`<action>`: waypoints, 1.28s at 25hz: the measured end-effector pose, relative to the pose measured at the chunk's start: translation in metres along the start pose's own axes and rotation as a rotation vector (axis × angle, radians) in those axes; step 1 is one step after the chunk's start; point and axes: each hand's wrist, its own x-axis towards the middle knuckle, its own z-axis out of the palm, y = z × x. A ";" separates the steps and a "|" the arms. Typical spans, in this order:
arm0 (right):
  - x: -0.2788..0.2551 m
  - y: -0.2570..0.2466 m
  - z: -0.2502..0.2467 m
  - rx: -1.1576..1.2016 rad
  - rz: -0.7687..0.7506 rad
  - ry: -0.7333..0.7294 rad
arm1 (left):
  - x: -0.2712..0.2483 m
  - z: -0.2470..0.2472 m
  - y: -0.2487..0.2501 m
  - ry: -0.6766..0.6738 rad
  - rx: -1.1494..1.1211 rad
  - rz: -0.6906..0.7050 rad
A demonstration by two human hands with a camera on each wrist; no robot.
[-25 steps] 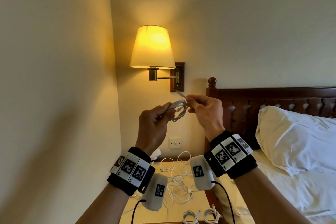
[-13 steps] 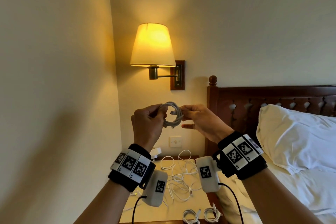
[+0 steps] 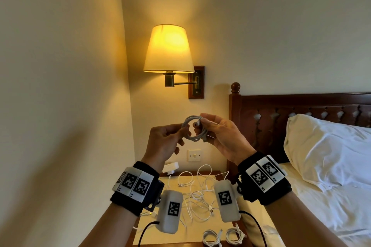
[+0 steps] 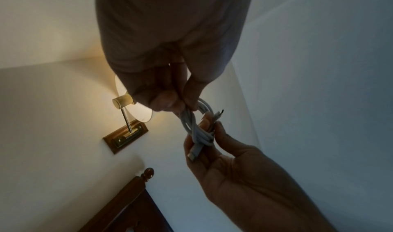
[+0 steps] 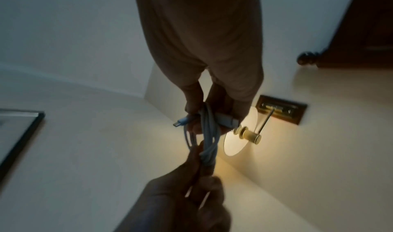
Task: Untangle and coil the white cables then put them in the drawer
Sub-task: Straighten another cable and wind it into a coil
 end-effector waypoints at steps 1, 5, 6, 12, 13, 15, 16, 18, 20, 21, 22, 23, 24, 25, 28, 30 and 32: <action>0.001 0.002 0.001 0.097 -0.002 0.013 | 0.000 0.001 0.001 0.011 -0.040 -0.023; 0.001 -0.001 0.007 0.310 0.021 0.004 | -0.002 0.004 0.002 0.018 -0.135 -0.065; 0.000 0.000 0.010 0.308 0.030 -0.008 | -0.002 0.003 0.001 0.013 -0.162 -0.081; -0.002 -0.002 0.005 0.181 -0.002 -0.093 | 0.002 0.000 0.000 0.006 -0.260 -0.148; -0.002 -0.003 0.003 0.135 -0.026 -0.131 | 0.003 0.000 0.000 0.013 -0.264 -0.143; -0.002 -0.004 0.002 -0.034 -0.129 -0.159 | 0.003 0.001 0.001 0.031 -0.260 -0.124; -0.002 -0.003 0.002 -0.172 -0.216 -0.144 | 0.003 0.002 0.001 0.049 -0.258 -0.115; -0.003 0.001 0.005 -0.425 -0.400 -0.091 | 0.002 0.004 0.001 0.087 -0.264 -0.108; -0.002 0.003 0.007 -0.523 -0.481 -0.033 | 0.003 0.005 0.002 0.105 -0.261 -0.098; -0.002 0.004 0.007 -0.541 -0.507 -0.004 | 0.003 0.006 0.003 0.112 -0.257 -0.090; -0.001 0.005 0.006 -0.572 -0.563 0.028 | 0.003 0.007 0.004 0.121 -0.250 -0.080; -0.001 0.006 0.005 -0.635 -0.656 0.069 | 0.003 0.008 0.004 0.128 -0.240 -0.072; 0.001 0.007 0.003 -0.718 -0.760 0.108 | 0.003 0.009 0.004 0.129 -0.229 -0.063; 0.003 0.008 0.001 -0.788 -0.851 0.135 | 0.002 0.010 0.003 0.124 -0.218 -0.055; 0.005 0.013 -0.002 -0.780 -0.854 0.236 | 0.000 0.014 0.001 0.098 -0.185 -0.031; 0.004 0.016 0.000 -0.720 -0.769 0.270 | -0.001 0.014 -0.001 0.093 -0.184 -0.044; 0.003 0.012 -0.001 -0.670 -0.684 0.217 | -0.001 0.011 -0.001 0.084 -0.209 -0.072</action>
